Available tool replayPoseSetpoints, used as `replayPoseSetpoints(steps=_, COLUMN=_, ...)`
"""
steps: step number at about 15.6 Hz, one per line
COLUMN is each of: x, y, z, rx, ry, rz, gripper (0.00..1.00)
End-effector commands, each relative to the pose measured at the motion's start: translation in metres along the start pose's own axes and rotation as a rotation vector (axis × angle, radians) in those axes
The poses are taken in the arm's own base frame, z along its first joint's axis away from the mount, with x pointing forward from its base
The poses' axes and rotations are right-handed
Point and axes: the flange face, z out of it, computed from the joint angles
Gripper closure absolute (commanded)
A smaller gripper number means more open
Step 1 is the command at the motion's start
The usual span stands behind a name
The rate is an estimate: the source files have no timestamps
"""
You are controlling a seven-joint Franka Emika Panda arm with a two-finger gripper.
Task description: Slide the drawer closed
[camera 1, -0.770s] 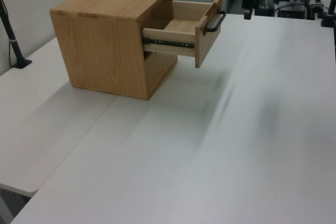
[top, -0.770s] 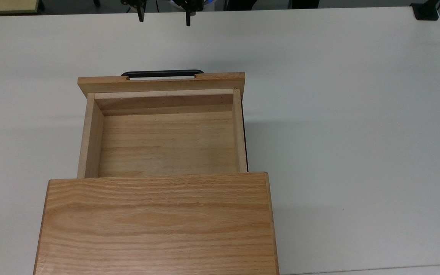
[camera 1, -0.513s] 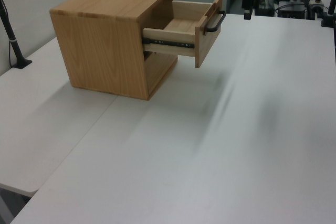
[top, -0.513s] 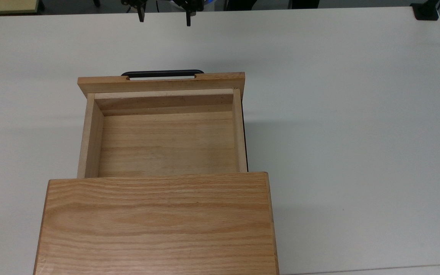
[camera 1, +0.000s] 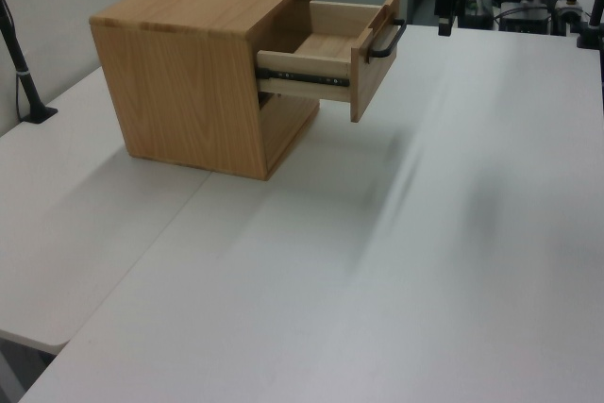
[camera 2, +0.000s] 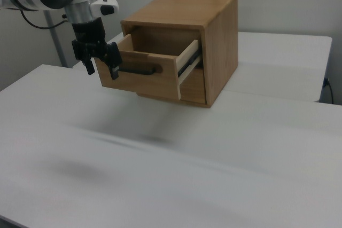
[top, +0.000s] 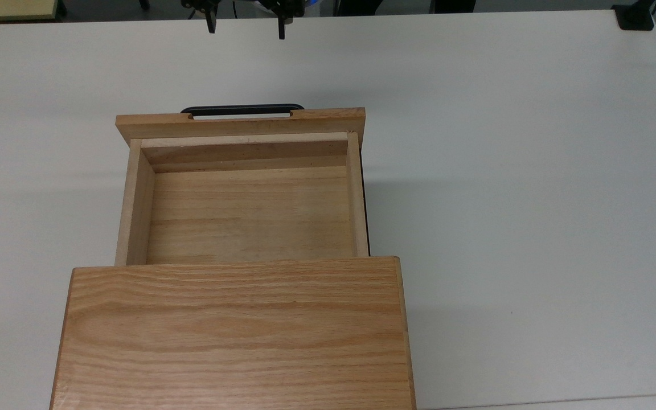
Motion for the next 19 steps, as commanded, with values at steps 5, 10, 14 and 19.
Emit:
replayPoseSetpoints(steps=5, x=0.005, y=-0.001, z=0.004, rx=0.02, ry=0.006, rz=-0.056, gripper=0.88)
replayPoseSetpoints(steps=10, x=0.017, y=-0.005, z=0.026, rx=0.019, ry=-0.028, rz=-0.108, gripper=1.0)
replayPoseSetpoints(steps=14, x=0.028, y=-0.004, z=0.034, rx=0.019, ry=-0.001, rz=-0.106, gripper=1.0)
replayPoseSetpoints(steps=19, x=0.042, y=-0.005, z=0.05, rx=0.022, ry=0.005, rz=-0.1, gripper=1.0)
